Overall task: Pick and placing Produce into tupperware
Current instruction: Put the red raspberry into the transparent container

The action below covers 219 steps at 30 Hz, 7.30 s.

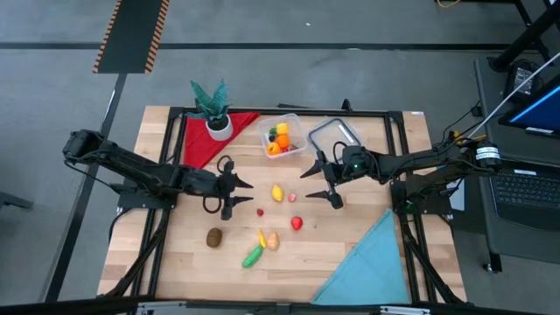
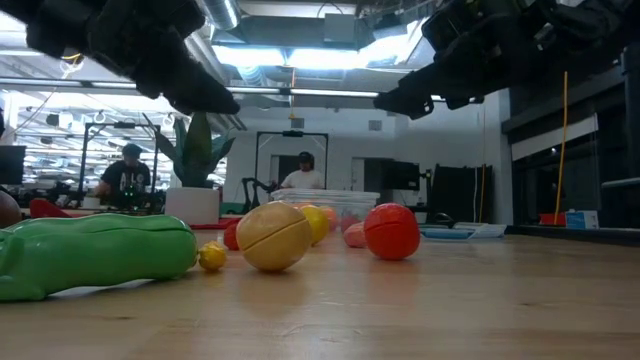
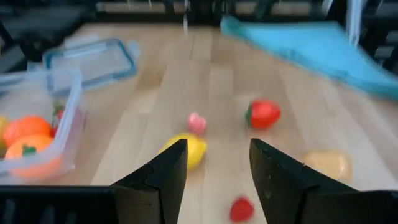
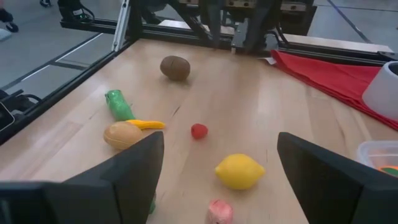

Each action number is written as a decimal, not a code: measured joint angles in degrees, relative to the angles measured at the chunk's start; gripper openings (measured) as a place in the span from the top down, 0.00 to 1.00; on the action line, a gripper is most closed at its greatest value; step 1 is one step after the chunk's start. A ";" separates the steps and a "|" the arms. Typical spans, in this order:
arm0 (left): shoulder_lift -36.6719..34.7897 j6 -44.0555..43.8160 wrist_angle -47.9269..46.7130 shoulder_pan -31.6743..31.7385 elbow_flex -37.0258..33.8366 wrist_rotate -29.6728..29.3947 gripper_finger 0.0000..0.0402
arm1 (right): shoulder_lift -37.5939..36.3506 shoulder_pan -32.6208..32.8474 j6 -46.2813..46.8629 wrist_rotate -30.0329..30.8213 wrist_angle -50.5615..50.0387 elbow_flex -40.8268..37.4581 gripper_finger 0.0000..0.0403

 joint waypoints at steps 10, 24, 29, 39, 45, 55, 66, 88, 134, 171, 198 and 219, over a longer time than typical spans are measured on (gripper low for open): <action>4.39 -3.13 -11.06 -3.52 8.46 -1.44 0.60 | 0.00 0.00 0.09 0.02 -0.07 0.00 0.22; 12.27 -12.70 -20.39 -6.88 9.61 -1.23 0.56 | 0.04 0.00 6.63 0.02 -1.54 0.00 0.22; 12.24 -12.83 -20.59 -8.06 9.59 -1.23 0.57 | 0.04 0.00 7.48 0.03 -1.49 0.01 0.22; 13.09 -13.30 -20.23 -6.90 9.60 -1.24 0.59 | 0.04 -0.02 9.17 0.02 -0.91 0.02 0.22; 16.65 -10.59 -19.38 -5.26 9.59 -1.15 0.59 | 0.04 -0.01 9.04 0.02 -0.96 0.02 0.22; 23.57 -6.68 -13.36 -1.63 9.59 4.61 0.59 | 0.04 -0.02 9.14 0.04 -0.98 0.02 0.22; 31.36 -2.57 -5.81 -0.07 9.59 6.68 0.59 | 0.04 0.00 9.07 0.04 -1.18 0.02 0.22; 33.51 -2.21 -0.35 -0.14 9.59 8.02 0.59 | 0.04 -0.01 9.00 0.04 -1.22 0.02 0.22; 19.22 -3.85 -11.96 4.69 9.48 9.39 0.80 | 0.02 -0.02 9.12 0.04 -3.33 0.04 0.22; 4.99 -0.89 25.08 17.07 -11.16 21.14 0.80 | 0.02 0.42 7.43 0.04 -3.23 0.04 0.22; 4.97 0.45 43.71 14.92 -17.82 -4.72 0.80 | 0.02 0.42 7.39 0.04 -3.04 0.04 0.22; 12.63 0.39 26.31 21.99 -3.68 0.01 0.80 | -0.03 -7.29 7.38 0.69 1.83 -0.21 0.22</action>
